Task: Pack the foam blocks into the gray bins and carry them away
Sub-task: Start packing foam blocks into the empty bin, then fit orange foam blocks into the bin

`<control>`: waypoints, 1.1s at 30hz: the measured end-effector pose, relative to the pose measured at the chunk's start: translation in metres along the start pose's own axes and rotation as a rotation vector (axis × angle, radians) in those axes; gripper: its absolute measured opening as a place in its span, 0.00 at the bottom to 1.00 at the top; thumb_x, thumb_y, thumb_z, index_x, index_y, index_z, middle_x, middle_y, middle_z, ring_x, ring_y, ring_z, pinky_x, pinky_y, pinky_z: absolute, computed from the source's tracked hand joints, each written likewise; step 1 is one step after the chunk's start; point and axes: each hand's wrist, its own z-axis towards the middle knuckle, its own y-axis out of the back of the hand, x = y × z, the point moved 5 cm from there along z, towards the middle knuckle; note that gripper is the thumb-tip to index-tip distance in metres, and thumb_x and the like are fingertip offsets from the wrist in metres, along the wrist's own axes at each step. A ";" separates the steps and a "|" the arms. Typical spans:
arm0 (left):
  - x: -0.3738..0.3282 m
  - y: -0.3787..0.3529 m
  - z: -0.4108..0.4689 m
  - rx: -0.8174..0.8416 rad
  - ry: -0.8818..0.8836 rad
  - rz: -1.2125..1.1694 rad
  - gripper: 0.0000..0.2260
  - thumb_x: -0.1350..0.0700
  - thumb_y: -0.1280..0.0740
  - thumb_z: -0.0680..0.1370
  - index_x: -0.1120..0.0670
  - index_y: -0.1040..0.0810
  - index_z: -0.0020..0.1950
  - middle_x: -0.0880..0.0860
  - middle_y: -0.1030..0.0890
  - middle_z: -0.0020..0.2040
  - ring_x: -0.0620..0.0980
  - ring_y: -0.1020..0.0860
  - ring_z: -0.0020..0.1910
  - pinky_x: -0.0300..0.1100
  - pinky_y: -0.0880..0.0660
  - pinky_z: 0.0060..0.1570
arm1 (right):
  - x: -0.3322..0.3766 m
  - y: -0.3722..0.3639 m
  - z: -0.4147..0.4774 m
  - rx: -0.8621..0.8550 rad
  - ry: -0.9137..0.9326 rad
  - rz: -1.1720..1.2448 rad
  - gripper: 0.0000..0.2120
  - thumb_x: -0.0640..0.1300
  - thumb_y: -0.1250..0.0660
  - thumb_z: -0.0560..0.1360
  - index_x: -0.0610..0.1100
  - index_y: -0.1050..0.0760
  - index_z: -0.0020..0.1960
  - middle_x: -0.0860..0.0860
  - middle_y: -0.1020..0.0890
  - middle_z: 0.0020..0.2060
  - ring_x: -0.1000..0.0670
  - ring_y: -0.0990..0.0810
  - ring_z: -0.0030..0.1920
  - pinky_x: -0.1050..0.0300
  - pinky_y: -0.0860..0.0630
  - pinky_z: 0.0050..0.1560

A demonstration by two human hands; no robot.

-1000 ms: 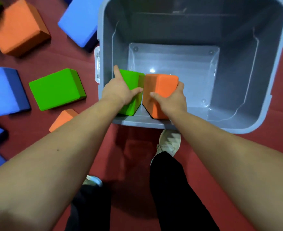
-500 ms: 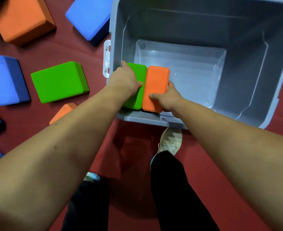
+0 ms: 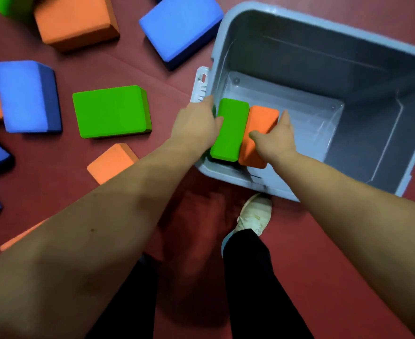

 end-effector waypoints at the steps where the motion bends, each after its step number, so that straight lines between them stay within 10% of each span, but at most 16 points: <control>1: 0.010 0.008 -0.003 -0.031 0.008 -0.057 0.20 0.47 0.35 0.79 0.54 0.27 0.68 0.63 0.20 0.59 0.66 0.23 0.58 0.52 0.28 0.54 | 0.012 0.002 -0.006 -0.025 0.048 -0.021 0.42 0.47 0.30 0.74 0.41 0.50 0.80 0.41 0.41 0.77 0.41 0.36 0.74 0.51 0.37 0.71; 6: 0.093 0.039 -0.013 -0.126 0.204 -0.244 0.18 0.46 0.35 0.79 0.52 0.23 0.66 0.57 0.19 0.62 0.60 0.24 0.62 0.48 0.29 0.60 | 0.095 -0.022 -0.048 -0.083 0.389 -0.060 0.37 0.42 0.33 0.76 0.39 0.47 0.80 0.42 0.45 0.79 0.46 0.46 0.79 0.64 0.52 0.73; 15: 0.325 0.039 -0.073 -0.064 0.695 -0.471 0.16 0.46 0.44 0.71 0.53 0.21 0.45 0.57 0.15 0.45 0.59 0.16 0.46 0.50 0.20 0.52 | 0.194 -0.195 -0.132 0.175 0.659 -0.126 0.30 0.39 0.31 0.73 0.34 0.35 0.73 0.38 0.30 0.70 0.42 0.33 0.72 0.61 0.42 0.71; 22: 0.502 0.010 -0.163 0.080 0.852 -0.299 0.17 0.47 0.39 0.78 0.54 0.21 0.61 0.58 0.20 0.62 0.61 0.23 0.63 0.49 0.27 0.62 | 0.204 -0.374 -0.191 0.445 0.715 -0.345 0.28 0.40 0.31 0.73 0.36 0.32 0.72 0.40 0.27 0.69 0.43 0.31 0.71 0.59 0.41 0.71; 28: 0.616 -0.070 -0.228 0.448 0.724 -0.021 0.25 0.53 0.36 0.75 0.50 0.31 0.72 0.56 0.28 0.69 0.60 0.30 0.68 0.55 0.30 0.65 | 0.176 -0.485 -0.179 0.536 0.749 -0.755 0.36 0.45 0.26 0.69 0.39 0.35 0.74 0.39 0.30 0.71 0.39 0.33 0.72 0.46 0.36 0.72; 33: 0.659 -0.134 -0.225 0.637 0.290 0.376 0.42 0.52 0.28 0.71 0.45 0.47 0.80 0.54 0.44 0.79 0.58 0.46 0.78 0.63 0.41 0.69 | 0.164 -0.516 -0.134 0.484 0.789 -1.168 0.49 0.55 0.21 0.65 0.49 0.43 0.78 0.45 0.39 0.76 0.41 0.41 0.76 0.36 0.39 0.71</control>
